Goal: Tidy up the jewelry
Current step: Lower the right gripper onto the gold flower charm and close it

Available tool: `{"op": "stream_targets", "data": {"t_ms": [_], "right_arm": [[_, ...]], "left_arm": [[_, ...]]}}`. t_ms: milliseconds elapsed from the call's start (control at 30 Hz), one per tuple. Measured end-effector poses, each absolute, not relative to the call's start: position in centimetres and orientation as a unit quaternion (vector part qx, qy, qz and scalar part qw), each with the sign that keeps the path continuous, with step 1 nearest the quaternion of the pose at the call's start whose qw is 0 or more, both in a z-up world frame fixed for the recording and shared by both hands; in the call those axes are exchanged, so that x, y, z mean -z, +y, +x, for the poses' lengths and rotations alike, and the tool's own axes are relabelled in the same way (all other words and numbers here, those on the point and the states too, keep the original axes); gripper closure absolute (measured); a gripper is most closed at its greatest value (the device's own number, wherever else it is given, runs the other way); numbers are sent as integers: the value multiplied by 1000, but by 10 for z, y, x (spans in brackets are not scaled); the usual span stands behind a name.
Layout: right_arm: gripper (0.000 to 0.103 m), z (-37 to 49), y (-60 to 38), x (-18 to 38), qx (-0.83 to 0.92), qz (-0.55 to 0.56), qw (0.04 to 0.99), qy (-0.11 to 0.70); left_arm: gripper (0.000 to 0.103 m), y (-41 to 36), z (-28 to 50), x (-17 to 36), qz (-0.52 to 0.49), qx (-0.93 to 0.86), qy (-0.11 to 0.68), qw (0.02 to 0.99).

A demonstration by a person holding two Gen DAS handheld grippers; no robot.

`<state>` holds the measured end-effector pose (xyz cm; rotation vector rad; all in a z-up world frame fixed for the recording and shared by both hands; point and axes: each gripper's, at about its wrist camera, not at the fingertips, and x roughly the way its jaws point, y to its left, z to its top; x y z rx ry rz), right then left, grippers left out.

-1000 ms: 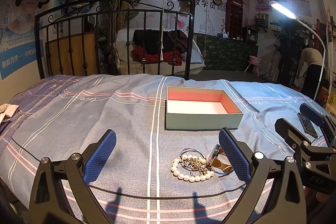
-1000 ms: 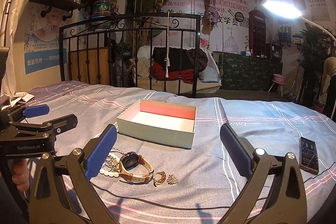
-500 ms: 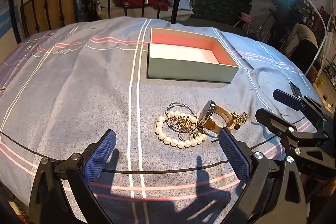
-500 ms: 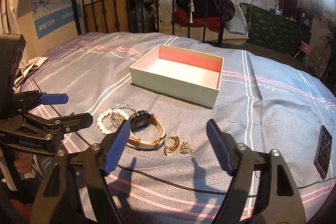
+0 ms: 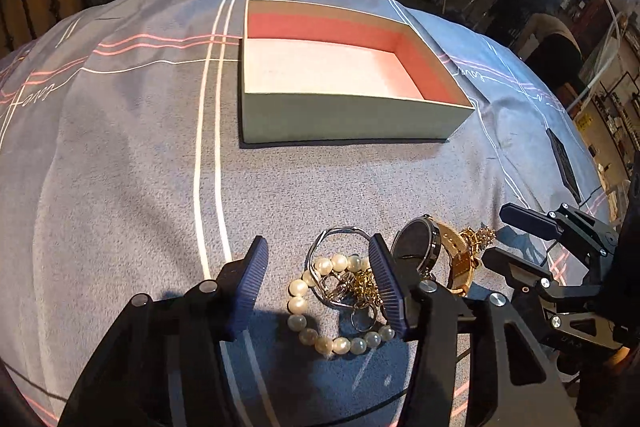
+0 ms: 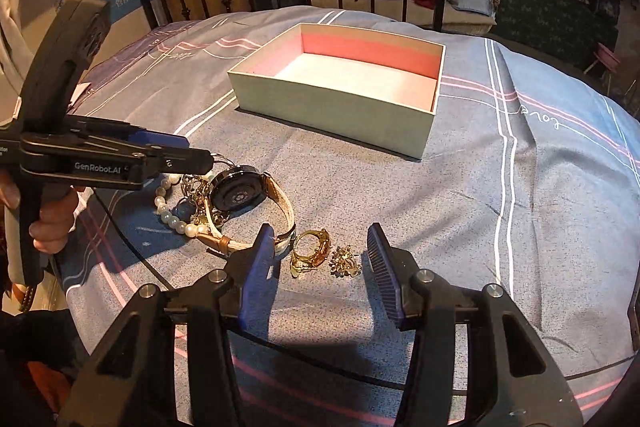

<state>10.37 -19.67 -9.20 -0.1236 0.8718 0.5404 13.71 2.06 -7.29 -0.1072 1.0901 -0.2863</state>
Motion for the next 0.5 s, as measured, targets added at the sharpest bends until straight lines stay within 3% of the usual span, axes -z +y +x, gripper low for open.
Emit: {"op": "stream_targets", "data": {"t_ms": [67,200,300,367,500], "right_arm": [[54,105,-197,92,-260,-54,869,417],[54,106,-199,97,-261,-46,867,422],[54,108,-201,101,-260,-43,865,426],[61,109,-204,102,-260,-36,864,429],[67,109,-204,103,-268,-34,862,428]], "left_arm": [[64,18,144,75,-44,157,524,836],[71,10,151,76,-21,198,528,825],[86,11,152,79,-22,201,530,824],[97,18,154,79,-41,204,529,823],[100,22,151,72,-61,214,516,827]]}}
